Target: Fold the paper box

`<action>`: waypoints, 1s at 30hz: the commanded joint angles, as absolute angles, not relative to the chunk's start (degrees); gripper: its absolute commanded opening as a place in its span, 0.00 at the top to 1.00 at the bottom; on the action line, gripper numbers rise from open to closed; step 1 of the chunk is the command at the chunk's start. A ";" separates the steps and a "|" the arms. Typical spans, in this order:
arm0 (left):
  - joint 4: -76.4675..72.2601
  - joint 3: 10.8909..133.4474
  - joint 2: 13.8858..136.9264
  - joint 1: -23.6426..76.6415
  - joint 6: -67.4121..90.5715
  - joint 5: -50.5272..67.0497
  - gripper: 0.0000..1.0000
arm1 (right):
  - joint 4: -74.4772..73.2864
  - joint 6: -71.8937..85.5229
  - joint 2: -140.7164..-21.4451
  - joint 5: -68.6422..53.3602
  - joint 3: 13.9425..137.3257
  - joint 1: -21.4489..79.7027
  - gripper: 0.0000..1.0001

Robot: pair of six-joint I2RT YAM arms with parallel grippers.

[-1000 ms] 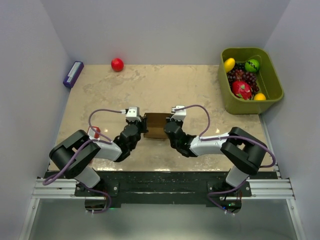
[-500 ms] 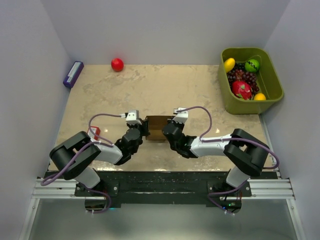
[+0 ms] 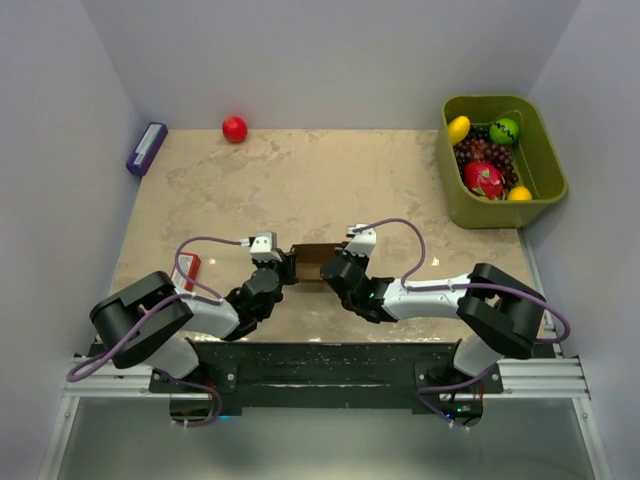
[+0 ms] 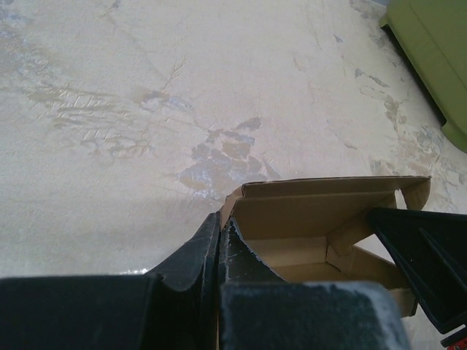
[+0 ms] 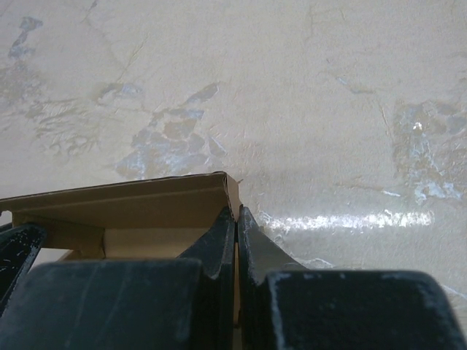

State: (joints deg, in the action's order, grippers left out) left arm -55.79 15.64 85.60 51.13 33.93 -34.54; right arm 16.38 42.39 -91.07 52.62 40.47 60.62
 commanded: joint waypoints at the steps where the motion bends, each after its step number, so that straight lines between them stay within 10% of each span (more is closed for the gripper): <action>1: -42.81 12.83 86.31 53.17 34.37 -36.20 1.00 | 9.33 47.28 -89.39 51.41 40.69 62.75 0.85; 10: -42.10 12.48 84.20 54.84 30.51 -42.09 1.00 | 0.19 48.43 -75.00 50.37 37.97 63.72 0.36; 19: -43.77 11.60 82.18 57.21 25.93 -43.33 1.00 | -6.67 44.38 -62.85 43.77 38.23 63.72 0.22; 30: -36.93 11.69 72.17 59.68 26.72 -39.38 0.64 | -9.75 45.44 -63.11 39.64 44.30 63.72 0.19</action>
State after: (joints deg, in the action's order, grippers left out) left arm -40.16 11.64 76.27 59.07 27.20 -39.92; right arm -8.73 44.97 -63.05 41.12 41.25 63.59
